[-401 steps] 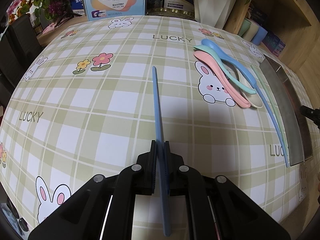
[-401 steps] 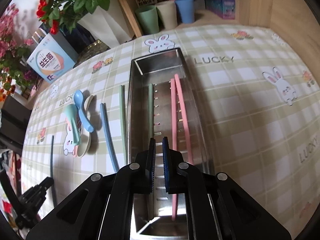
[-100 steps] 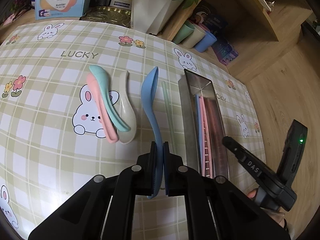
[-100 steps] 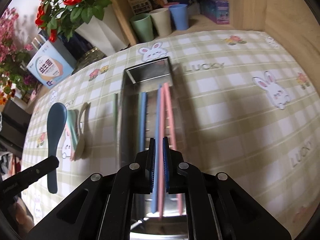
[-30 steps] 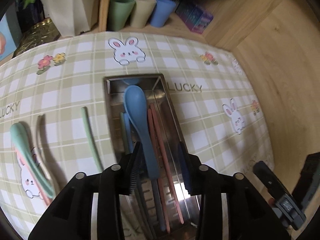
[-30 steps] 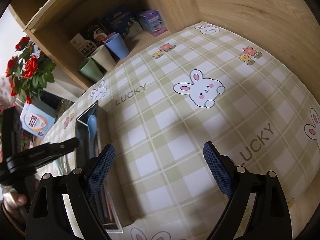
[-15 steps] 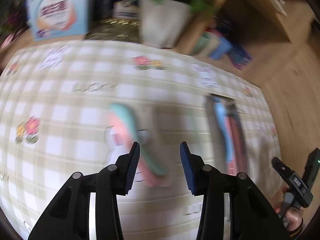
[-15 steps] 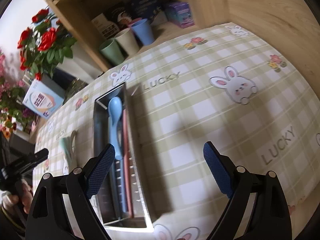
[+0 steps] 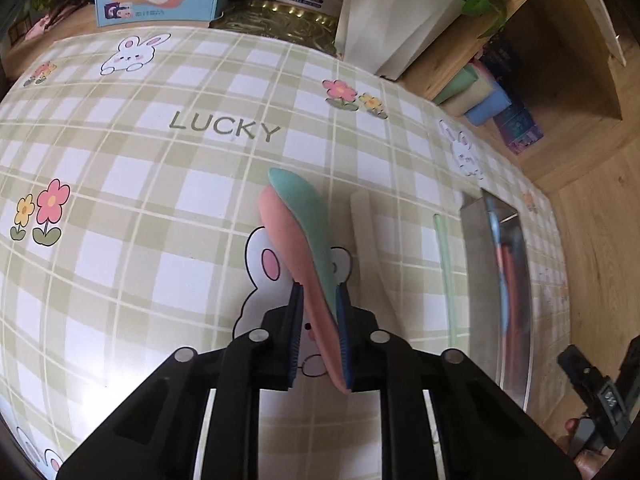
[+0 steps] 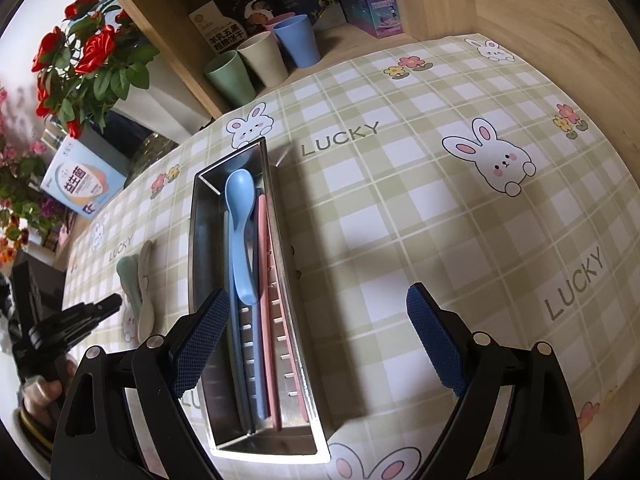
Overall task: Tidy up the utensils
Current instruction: 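Grasp the pink spoon by its handle with the left tool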
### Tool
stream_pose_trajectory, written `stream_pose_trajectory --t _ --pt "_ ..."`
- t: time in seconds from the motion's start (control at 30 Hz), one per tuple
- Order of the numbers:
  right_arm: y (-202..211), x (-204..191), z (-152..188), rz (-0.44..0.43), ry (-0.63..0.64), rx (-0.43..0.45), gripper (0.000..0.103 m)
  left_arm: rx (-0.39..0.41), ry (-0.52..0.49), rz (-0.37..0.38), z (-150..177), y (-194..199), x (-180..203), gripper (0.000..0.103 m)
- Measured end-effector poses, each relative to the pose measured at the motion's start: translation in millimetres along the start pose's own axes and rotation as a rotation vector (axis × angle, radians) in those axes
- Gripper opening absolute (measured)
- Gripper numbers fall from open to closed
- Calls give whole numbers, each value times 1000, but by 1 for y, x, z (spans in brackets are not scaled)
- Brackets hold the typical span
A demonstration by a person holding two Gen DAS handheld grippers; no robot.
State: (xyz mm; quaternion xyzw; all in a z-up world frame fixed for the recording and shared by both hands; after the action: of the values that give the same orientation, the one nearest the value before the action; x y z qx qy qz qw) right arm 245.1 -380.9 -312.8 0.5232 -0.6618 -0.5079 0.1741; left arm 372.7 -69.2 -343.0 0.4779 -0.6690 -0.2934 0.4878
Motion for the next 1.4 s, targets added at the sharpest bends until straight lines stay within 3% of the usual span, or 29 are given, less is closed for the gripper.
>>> stream_pose_trajectory --t 0.23,0.77,0.9,0.97,1.17,1.4 --pt "-3 -3 -1 9 4 -7 87 -9 -25 -45 5 -13 -12 14" --pt "-5 -10 -4 15 22 -9 87 11 -175 -79 -4 -26 15 16" --pt "-4 -12 -3 14 27 -9 87 23 -173 -98 -9 -31 18 24" --pt "-3 -13 -4 12 30 -7 87 26 -174 -117 -10 -32 18 33" --pt "-1 -13 -5 14 27 -1 87 23 -140 -83 -13 -34 20 35" --pt "0 -12 -4 16 24 -2 87 35 -182 -127 -12 -36 25 35"
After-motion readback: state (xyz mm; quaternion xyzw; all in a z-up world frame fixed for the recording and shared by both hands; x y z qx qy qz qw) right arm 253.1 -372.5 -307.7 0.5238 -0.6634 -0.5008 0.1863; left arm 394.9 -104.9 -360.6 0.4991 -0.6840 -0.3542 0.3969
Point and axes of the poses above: each gripper's, at about its wrist camera, not at the fingertips, and y roughly against the way its jaws point, x to its right, z to its underside, the point moved 6 cm from there along -y, roughly the way its jaws point, and after that the axes turned 3 degrees about z, right-handed, at the moved point
